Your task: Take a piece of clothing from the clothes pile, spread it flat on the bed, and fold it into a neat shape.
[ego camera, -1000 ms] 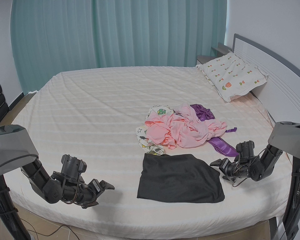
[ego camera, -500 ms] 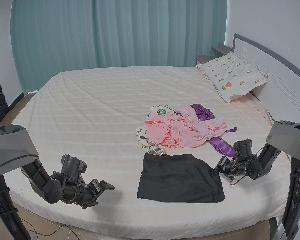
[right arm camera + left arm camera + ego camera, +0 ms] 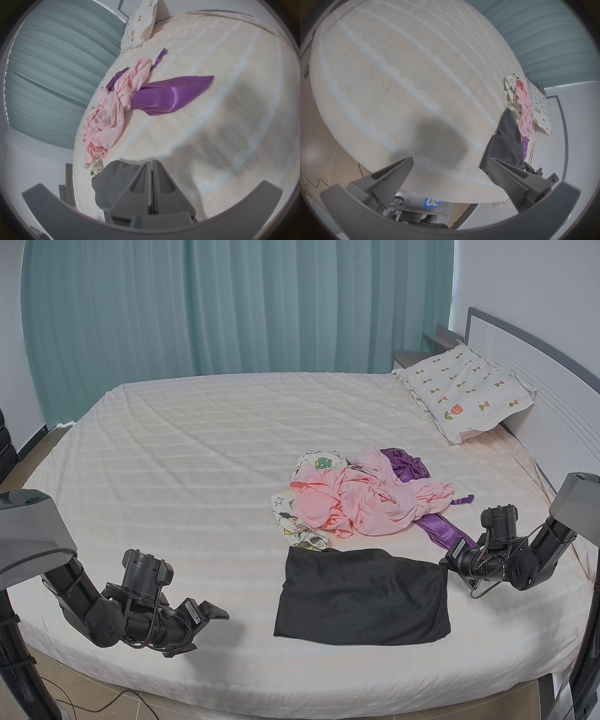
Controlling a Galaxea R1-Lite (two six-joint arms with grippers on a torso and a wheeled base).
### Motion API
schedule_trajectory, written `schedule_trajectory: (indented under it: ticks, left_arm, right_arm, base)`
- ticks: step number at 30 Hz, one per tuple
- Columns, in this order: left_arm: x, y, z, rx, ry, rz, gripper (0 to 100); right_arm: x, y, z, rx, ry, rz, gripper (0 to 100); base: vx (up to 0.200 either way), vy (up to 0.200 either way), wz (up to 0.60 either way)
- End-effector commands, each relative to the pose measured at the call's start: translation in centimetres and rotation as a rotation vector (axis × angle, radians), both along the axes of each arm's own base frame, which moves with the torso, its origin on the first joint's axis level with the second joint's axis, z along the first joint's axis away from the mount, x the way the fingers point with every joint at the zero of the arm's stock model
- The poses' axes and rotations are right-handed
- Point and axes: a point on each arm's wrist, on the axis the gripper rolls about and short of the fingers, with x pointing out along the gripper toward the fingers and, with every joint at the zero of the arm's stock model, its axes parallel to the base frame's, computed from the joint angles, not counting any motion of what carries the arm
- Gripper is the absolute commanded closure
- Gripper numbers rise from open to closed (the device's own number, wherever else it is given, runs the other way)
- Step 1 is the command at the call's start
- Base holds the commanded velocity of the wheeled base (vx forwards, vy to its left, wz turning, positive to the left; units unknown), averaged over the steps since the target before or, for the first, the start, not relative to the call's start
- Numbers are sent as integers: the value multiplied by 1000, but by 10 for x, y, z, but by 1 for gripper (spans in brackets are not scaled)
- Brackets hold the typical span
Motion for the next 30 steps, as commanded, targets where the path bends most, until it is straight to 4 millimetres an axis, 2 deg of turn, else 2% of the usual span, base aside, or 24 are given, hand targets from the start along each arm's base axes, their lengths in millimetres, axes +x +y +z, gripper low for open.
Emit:
schedule_trajectory:
  ticks: [1,8,17,25,26,30]
  left_arm:
    - [0,0,0,0,0,0,0]
    - [0,0,0,1,0,-1,0]
    - [0,0,0,1,0,-2,0]
    - [0,0,0,1,0,-2,0]
    - [0,0,0,1,0,-2,0]
    - [0,0,0,1,0,-2,0]
  right_arm:
    - [-1,-2,7,-8,-20,0,100]
    - [-2,-5,-6,-88,1,9,100]
    - [5,-9,-22,-107,-25,-6,100]
    - [5,-8,-26,-115,-24,2,100]
    - [4,-9,-26,-119,-23,4,0]
    - [1,-11,-22,-134,-31,10,0]
  base:
    - [0,0,0]
    - [0,0,0]
    - [0,0,0]
    - [0,0,0]
    - [0,0,0]
    - [0,0,0]
